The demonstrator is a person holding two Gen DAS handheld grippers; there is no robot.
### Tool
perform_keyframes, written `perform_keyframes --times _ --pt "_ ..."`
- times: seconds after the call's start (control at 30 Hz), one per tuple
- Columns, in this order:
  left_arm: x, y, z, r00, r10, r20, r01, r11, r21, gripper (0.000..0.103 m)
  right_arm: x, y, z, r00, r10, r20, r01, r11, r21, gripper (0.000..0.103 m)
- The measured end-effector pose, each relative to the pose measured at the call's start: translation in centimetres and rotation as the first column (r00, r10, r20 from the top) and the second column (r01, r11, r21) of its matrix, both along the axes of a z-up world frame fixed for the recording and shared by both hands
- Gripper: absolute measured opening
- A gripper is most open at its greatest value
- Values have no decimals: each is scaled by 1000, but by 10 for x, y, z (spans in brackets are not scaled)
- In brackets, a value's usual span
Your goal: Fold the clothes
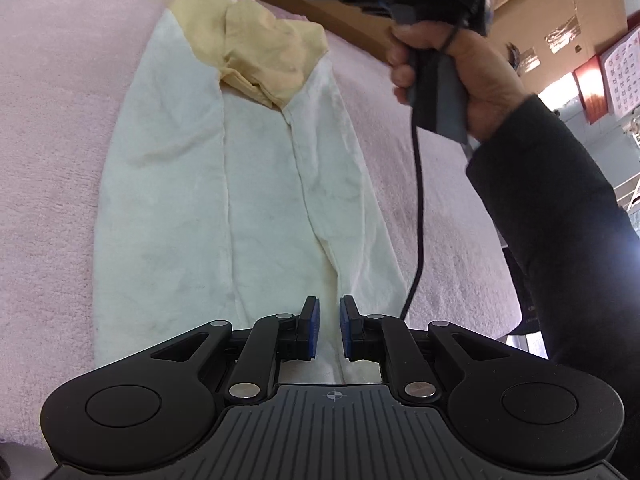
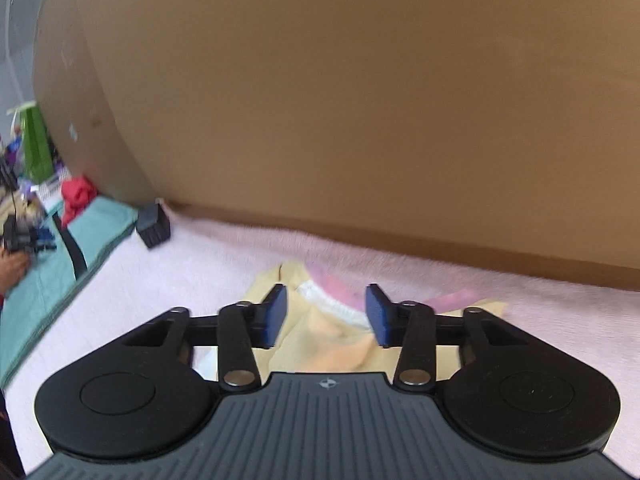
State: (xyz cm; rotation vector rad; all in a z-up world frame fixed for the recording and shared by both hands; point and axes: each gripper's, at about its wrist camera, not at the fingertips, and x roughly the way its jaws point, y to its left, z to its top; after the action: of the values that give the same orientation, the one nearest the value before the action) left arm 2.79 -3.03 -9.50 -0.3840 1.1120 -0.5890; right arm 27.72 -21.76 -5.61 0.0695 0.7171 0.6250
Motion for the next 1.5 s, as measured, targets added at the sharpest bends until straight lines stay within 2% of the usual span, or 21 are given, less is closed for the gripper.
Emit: perform_keyframes --times 0.03,0.1,0.23,0.33,0.43,0.57,0.67,0.73,0.77,0.87,0.9,0.93,1.0,1.1,1.17,1.23,1.27,1.37,1.4,1.43,1.5 --pt "2 3 2 1000 11 9 -11 1000 2 25 -5 -6 4 1000 -7 1 7 1000 -4 27" --pt "5 8 5 999 31 22 -31 1000 5 28 -17 -10 -1 997 59 -57 -60 998 -14 27" --pt "19 18 18 997 68 48 -69 997 23 31 -42 11 -37 985 92 -146 -111 986 -123 27" --pt "32 31 36 989 106 101 -113 991 66 45 -63 16 -45 978 151 -141 -171 975 -141 37" --pt "55 40 54 982 130 139 -142 986 86 47 -65 -1 -33 968 179 -178 -179 984 17 35" --pt "101 35 74 975 141 173 -161 981 110 48 -39 -32 -15 996 -12 -90 15 999 32 36" --pt "146 21 75 968 159 193 -189 970 153 49 -6 -45 -20 988 -104 -117 110 993 48 37" --pt "172 11 69 968 160 192 -192 968 162 52 8 -46 -25 986 -92 -141 105 991 81 37" --pt "184 5 65 971 155 182 -184 971 156 55 14 -45 -29 985 -74 -155 90 991 98 37" --pt "211 -9 54 973 151 174 -178 973 150 55 33 -50 -46 967 -168 -190 177 984 32 36" --pt "216 -13 54 970 154 191 -184 971 152 55 39 -51 -52 959 -201 -200 207 978 8 30" --pt "221 -16 54 966 158 206 -190 971 146 56 43 -57 -55 953 -228 -199 237 971 24 25" --pt "232 -22 51 967 158 198 -183 977 113 62 50 -70 -60 940 -280 -195 297 953 65 26" --pt "247 -38 38 982 123 142 -135 988 81 62 51 -78 -67 936 -293 -193 320 939 124 26" --pt "253 -49 29 981 106 164 -132 979 155 62 48 -80 -65 930 -314 -189 340 932 125 26" --pt "256 -54 20 977 115 181 -158 957 245 62 38 -78 -57 930 -342 -135 360 923 136 29" --pt "258 -51 16 976 129 178 -172 952 252 62 33 -77 -54 939 -320 -124 338 925 172 29" --pt "256 -35 14 967 186 173 -223 950 220 60 30 -70 -58 957 -191 -219 250 925 286 33" --pt "254 -30 15 962 209 177 -246 943 224 60 35 -67 -66 948 -144 -284 233 921 311 40" --pt "252 -25 17 956 231 181 -269 936 228 60 41 -67 -76 925 -144 -353 264 910 320 35" --pt "249 -13 19 934 295 203 -343 898 274 61 46 -81 -88 903 -183 -390 334 868 367 20"
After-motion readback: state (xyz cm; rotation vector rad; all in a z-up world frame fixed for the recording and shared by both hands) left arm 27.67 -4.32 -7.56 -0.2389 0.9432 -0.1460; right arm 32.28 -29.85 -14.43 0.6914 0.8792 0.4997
